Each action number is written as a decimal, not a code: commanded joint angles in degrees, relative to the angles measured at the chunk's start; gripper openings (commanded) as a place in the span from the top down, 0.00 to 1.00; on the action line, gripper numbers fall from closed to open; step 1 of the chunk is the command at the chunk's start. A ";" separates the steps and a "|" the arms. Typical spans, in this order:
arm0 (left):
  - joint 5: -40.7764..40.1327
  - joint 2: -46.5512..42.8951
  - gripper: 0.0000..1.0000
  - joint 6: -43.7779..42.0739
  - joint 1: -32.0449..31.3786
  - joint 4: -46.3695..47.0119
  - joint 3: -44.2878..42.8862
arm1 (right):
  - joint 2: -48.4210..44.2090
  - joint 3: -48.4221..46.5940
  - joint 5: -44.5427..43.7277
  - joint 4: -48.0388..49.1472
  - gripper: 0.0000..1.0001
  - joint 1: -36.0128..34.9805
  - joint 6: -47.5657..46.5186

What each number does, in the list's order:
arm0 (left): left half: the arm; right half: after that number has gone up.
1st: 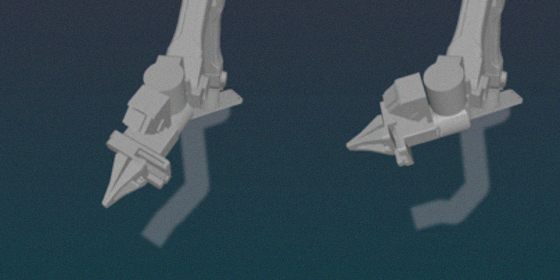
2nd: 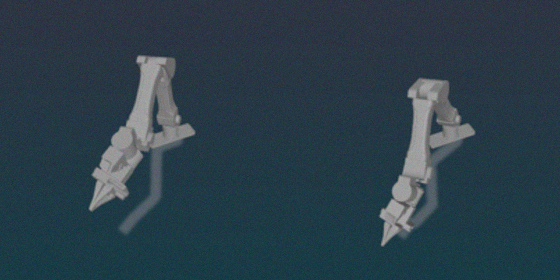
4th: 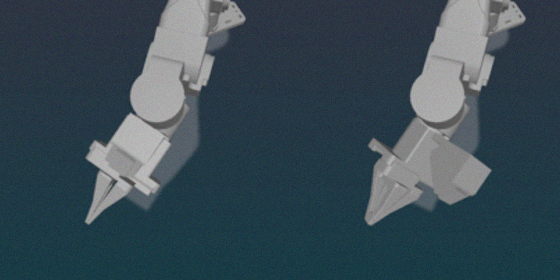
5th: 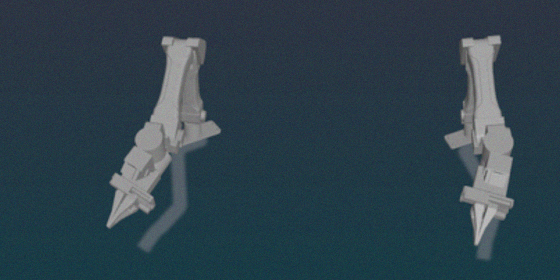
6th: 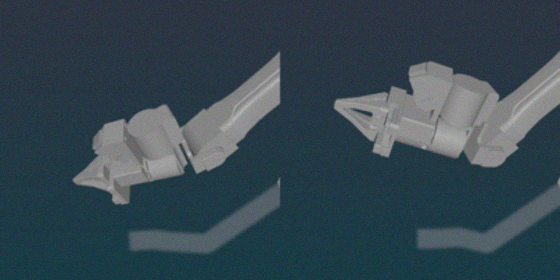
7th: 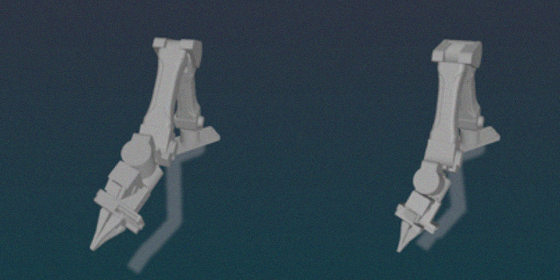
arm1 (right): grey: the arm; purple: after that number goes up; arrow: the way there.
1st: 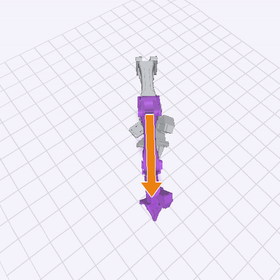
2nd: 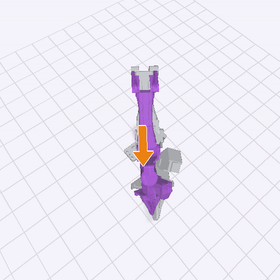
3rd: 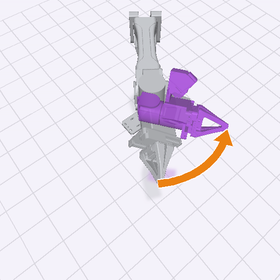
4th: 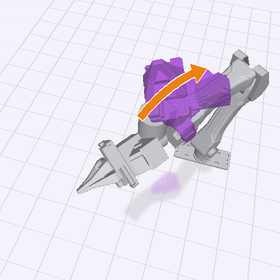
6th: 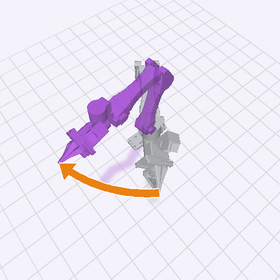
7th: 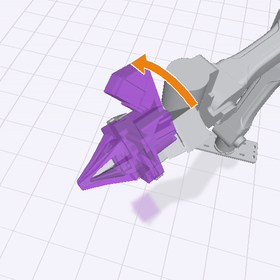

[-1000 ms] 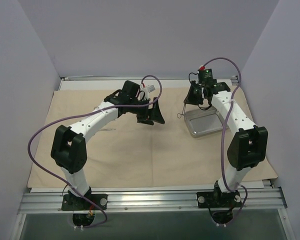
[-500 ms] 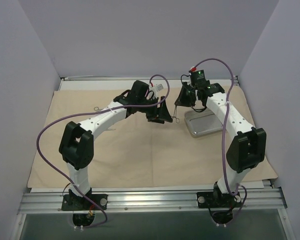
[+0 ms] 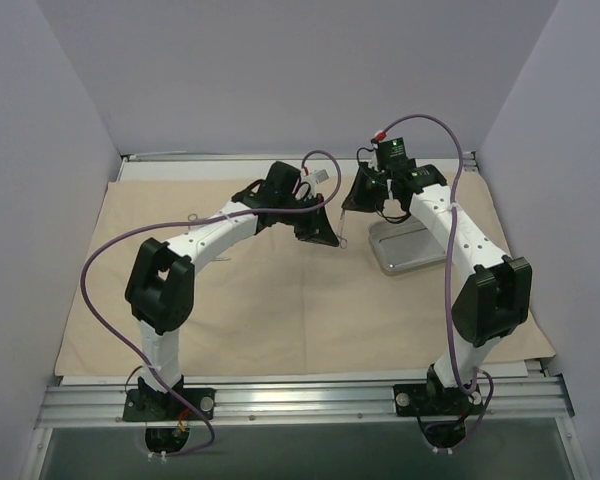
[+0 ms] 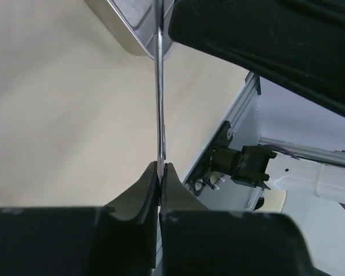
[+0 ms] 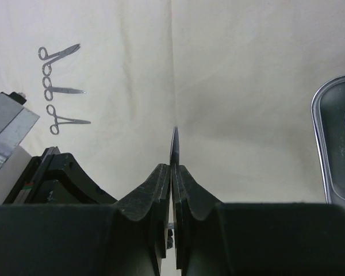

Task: Open and lay out the surgical kit
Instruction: Place the medical item in the surgical kit.

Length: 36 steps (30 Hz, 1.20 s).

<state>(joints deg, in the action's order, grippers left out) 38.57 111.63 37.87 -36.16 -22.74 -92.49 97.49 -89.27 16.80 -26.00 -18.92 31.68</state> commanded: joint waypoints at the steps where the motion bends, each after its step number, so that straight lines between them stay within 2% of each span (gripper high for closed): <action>1: 2.12 -0.36 0.98 -1.65 1.00 2.09 -1.82 | -1.69 -2.66 2.36 -1.69 1.00 -0.77 0.40; 4: 2.39 -2.21 0.98 -4.46 2.23 0.16 0.20 | -1.61 -2.83 3.33 -2.12 0.99 -0.86 -0.65; 6: 2.21 -4.22 0.98 -7.44 3.63 -4.05 1.95 | -1.69 -3.45 3.85 -2.74 0.88 -0.95 -3.19; 7: 2.39 -5.19 0.98 -8.41 3.99 -4.93 2.83 | -1.69 -3.62 4.21 -2.92 0.72 -0.86 -4.42; 10: 4.84 -8.97 0.98 -13.32 5.66 -9.50 5.99 | -1.61 -3.97 8.41 -2.39 0.60 -0.86 -7.94; 13: 5.82 -13.01 0.98 -18.26 5.75 -13.98 8.28 | -1.25 -3.63 15.25 -0.64 0.56 -0.95 -9.09; 16: 7.92 -16.53 0.98 -19.15 6.28 -14.52 11.26 | -1.43 -2.22 19.92 1.30 0.48 -1.03 -8.31; 18: 9.50 -18.03 0.98 -19.23 6.37 -14.52 12.24 | -1.78 -0.47 22.92 3.48 0.47 -1.12 -8.13; 21: 11.18 -18.65 0.98 -18.80 6.28 -14.09 13.03 | -2.66 1.12 26.88 6.82 0.47 -1.82 -6.46; 26: 13.03 -19.26 0.98 -18.88 6.37 -14.08 12.60 | -3.10 2.00 28.55 8.95 0.47 -2.26 -5.40; 32: 13.03 -18.38 0.98 -19.15 6.46 -14.70 11.63 | -3.54 3.40 30.22 9.56 0.55 -2.53 -4.18; 33: 12.85 -18.38 0.98 -18.80 6.54 -14.53 11.45 | -3.45 3.75 30.66 9.56 0.65 -2.53 -3.82; 35: 12.32 -18.47 0.98 -18.71 6.54 -14.35 11.19 | -3.54 4.63 31.01 10.35 0.78 -2.53 -2.60; 36: 11.80 -18.56 0.98 -18.62 6.54 -14.35 11.10 | -3.45 5.25 31.36 11.31 0.89 -2.53 -1.89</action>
<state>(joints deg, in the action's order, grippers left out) 49.67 94.28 20.29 -29.89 -37.41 -79.72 96.82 -85.45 45.30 -17.15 -21.15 27.70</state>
